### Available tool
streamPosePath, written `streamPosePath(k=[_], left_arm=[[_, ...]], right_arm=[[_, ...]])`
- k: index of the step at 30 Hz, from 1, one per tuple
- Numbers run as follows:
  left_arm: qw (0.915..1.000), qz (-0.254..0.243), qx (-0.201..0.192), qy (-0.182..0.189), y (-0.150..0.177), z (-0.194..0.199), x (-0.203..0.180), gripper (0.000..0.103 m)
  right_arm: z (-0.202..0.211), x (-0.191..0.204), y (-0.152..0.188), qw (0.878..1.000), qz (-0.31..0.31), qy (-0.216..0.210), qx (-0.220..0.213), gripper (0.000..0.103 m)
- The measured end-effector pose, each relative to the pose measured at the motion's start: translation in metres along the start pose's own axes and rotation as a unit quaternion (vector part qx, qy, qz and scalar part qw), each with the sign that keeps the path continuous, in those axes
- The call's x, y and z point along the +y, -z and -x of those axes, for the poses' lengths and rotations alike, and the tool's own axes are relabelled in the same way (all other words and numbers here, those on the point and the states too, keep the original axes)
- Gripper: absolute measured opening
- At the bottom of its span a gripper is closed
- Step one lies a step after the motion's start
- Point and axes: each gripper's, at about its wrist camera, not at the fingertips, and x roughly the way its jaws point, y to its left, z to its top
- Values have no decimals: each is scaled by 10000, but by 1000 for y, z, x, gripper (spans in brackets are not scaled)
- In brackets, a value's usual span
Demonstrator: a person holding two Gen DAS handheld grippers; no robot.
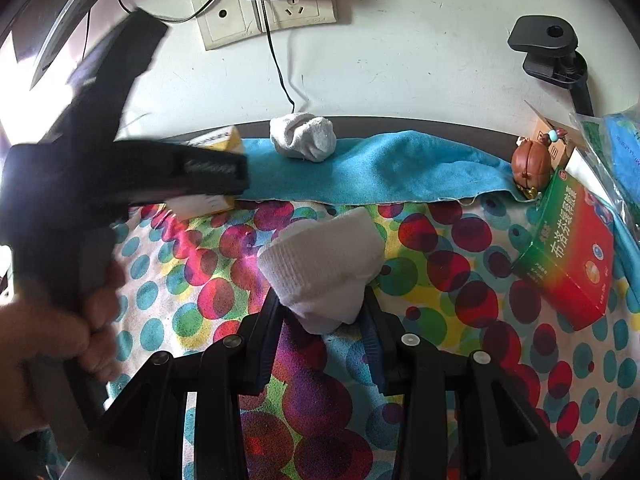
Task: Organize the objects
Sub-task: 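Grasp the yellow medicine box with the left gripper, then carry the yellow box to the basin and lower it in with the left gripper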
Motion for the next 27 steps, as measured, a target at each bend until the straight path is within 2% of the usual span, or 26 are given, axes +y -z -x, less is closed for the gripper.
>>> streamPosePath(k=[9, 12, 13, 14, 17, 20, 23, 27], left_arm=[[9984, -537, -111, 150, 30, 39, 3, 57], [9963, -802, -224, 203, 48, 61, 7, 57], [9956, -879, -250, 227, 52, 57, 27, 57], [9948, -953, -278, 225, 58, 64, 29, 56], [9915, -1214, -384, 250, 76, 63, 15, 57], [9885, -1403, -477, 308, 100, 81, 23, 56], [9876, -1449, -489, 367, 109, 97, 31, 56], [9818, -1754, -607, 390, 128, 121, 40, 56]], right_arm=[[0, 3, 4, 9996, 169, 211, 32, 36], [-7, 3, 1, 9995, 202, 257, 42, 36], [-9, 3, 0, 9994, 205, 261, 44, 36], [-8, 3, 0, 9995, 196, 251, 42, 36], [-5, 3, 3, 9995, 197, 252, 42, 36], [-5, 7, 3, 9989, 286, 363, 61, 36], [-12, 14, 1, 9978, 407, 512, 83, 36], [-12, 11, 0, 9983, 360, 456, 79, 36]])
